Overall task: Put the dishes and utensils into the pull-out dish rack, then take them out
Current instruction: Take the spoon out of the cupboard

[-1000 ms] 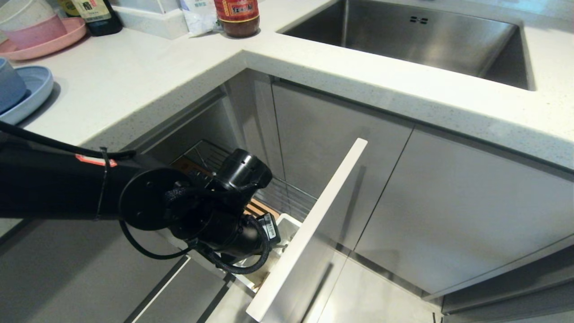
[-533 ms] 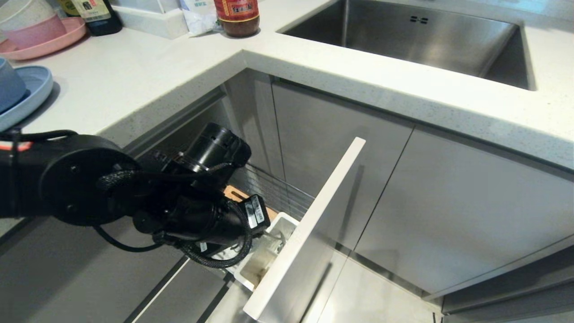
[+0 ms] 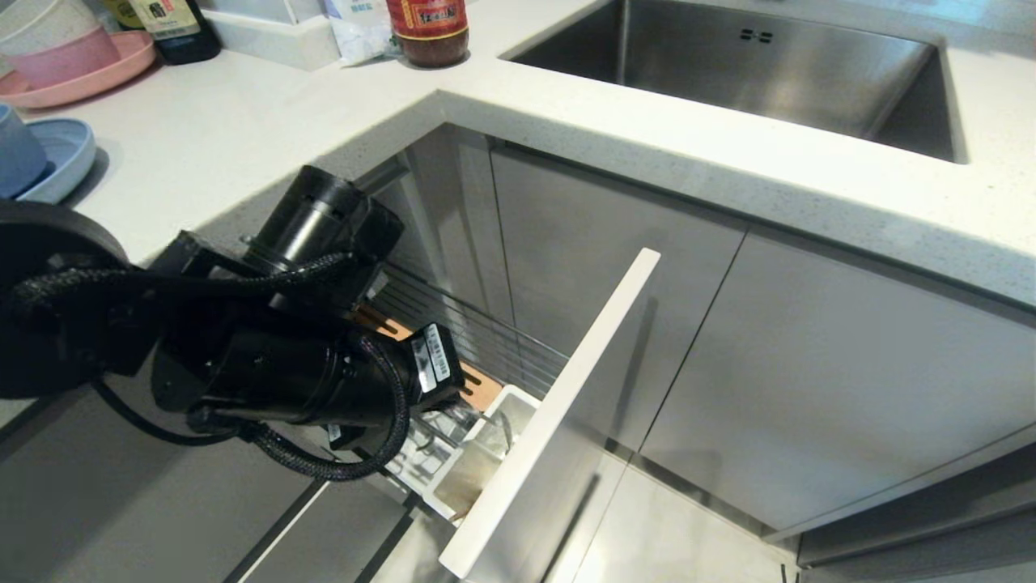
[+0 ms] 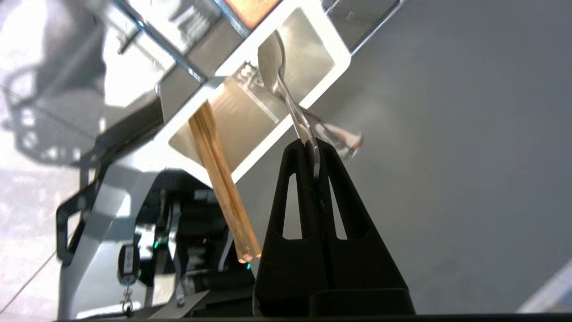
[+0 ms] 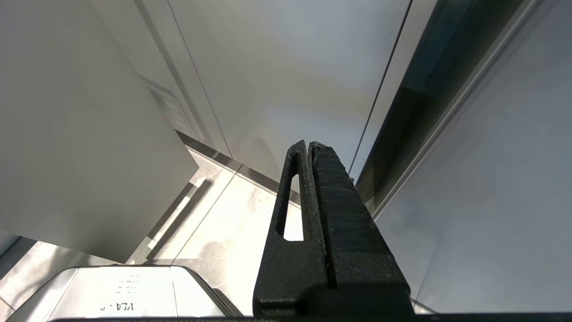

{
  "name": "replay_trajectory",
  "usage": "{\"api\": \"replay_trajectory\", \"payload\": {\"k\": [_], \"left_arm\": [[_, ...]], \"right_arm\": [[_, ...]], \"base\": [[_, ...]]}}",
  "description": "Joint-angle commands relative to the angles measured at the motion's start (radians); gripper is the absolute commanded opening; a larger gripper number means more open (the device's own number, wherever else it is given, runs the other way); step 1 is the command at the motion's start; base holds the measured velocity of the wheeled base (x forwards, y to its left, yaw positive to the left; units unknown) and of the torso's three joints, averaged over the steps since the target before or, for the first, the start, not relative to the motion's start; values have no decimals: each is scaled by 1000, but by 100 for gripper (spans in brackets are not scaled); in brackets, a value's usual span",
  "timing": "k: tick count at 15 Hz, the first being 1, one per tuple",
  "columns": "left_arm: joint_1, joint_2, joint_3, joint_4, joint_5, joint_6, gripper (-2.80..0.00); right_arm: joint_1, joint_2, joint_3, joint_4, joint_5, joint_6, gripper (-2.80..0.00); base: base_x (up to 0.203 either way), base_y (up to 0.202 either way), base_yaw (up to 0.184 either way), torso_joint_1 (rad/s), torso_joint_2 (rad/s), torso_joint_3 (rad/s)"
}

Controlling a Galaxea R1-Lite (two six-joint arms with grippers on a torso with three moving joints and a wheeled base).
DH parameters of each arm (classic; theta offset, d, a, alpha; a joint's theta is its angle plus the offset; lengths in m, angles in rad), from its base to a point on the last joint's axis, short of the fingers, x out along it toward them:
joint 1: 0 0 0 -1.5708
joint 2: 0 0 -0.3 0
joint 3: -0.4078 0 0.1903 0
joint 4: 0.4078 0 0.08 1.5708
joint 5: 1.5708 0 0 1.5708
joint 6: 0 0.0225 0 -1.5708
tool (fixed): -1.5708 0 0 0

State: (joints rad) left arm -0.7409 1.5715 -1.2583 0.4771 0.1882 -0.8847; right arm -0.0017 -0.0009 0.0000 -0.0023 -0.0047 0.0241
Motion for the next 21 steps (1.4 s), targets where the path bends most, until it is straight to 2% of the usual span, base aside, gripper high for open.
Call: {"api": "replay_trajectory", "payload": {"k": [1,6,16,21], "left_arm": [[-2,-47,-19,26,15,-5,-280],[-8,-111,-88,128,17,-5,-280],[-15,-268,-145,135,25,24,-280],[-10,-377,-197,131,123,99,-280]], "right_arm": [[0,-3,2,0,0,0,-280],[0,-2,2,-1,0,0,-280],[0,-2,2,0,0,0,-280],[0,-2,2,0,0,0,-280]], "base": [[0,0,0,0,0,0],[0,0,0,0,0,0],[0,0,0,0,0,0],[0,0,0,0,0,0]]}}
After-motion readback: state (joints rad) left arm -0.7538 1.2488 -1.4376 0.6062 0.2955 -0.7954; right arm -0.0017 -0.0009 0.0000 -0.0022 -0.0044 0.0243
